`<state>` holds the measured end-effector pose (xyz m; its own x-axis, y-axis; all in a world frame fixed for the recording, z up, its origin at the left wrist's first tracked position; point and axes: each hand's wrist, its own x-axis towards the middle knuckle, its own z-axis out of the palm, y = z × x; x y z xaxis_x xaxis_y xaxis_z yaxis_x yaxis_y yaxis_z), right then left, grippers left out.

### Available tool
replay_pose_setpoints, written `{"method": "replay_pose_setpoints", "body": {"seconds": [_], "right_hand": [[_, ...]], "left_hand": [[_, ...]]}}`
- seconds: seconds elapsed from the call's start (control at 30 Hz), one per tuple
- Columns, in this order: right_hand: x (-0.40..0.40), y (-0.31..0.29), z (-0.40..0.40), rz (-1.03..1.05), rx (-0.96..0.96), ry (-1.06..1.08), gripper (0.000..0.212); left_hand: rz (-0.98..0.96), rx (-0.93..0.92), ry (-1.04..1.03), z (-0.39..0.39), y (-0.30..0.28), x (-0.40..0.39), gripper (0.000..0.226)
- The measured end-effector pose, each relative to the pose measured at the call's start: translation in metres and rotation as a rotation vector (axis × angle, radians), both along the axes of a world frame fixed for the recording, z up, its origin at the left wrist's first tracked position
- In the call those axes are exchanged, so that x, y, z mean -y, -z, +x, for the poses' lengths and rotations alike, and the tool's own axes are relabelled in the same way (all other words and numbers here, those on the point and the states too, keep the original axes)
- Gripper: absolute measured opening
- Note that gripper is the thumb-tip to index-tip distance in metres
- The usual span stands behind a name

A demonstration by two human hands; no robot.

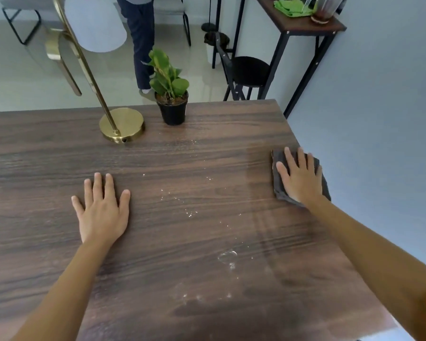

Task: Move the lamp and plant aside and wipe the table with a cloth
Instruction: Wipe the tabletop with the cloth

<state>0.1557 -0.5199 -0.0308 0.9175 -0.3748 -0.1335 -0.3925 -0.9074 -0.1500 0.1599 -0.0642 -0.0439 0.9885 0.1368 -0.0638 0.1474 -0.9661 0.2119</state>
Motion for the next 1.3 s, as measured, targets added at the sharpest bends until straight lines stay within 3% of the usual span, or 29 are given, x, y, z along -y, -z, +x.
{"method": "replay_pose_setpoints", "body": {"seconds": [0.1,0.2,0.4,0.5,0.57,0.83,1.03,1.3], "right_hand": [[-0.019,-0.006,0.084,0.055,-0.03,0.118,0.072],[-0.046,-0.006,0.108,0.052,-0.08,0.022,0.079],[-0.084,0.003,-0.044,0.026,-0.017,-0.418,0.07],[-0.056,0.004,-0.119,-0.012,-0.045,-0.43,0.065],[-0.03,0.003,-0.119,-0.068,-0.057,-0.373,0.064],[0.014,0.007,0.084,-0.015,-0.001,-0.039,0.065],[-0.01,0.0,0.227,0.055,-0.025,0.202,0.066],[-0.122,0.003,0.238,0.044,-0.03,-0.354,0.056]], "left_hand": [[0.021,-0.003,0.0,0.001,0.001,0.0,0.067],[0.032,-0.005,0.014,0.008,0.001,0.001,0.068],[0.021,-0.014,0.009,0.017,0.0,0.005,0.07],[0.026,-0.014,0.018,0.02,0.0,0.004,0.07],[0.032,-0.015,0.018,0.026,-0.001,0.003,0.071],[0.048,-0.006,0.0,0.034,0.001,0.004,0.072],[0.065,-0.001,-0.011,0.035,0.002,0.006,0.073],[0.076,-0.021,-0.017,0.034,0.002,0.006,0.072]]}}
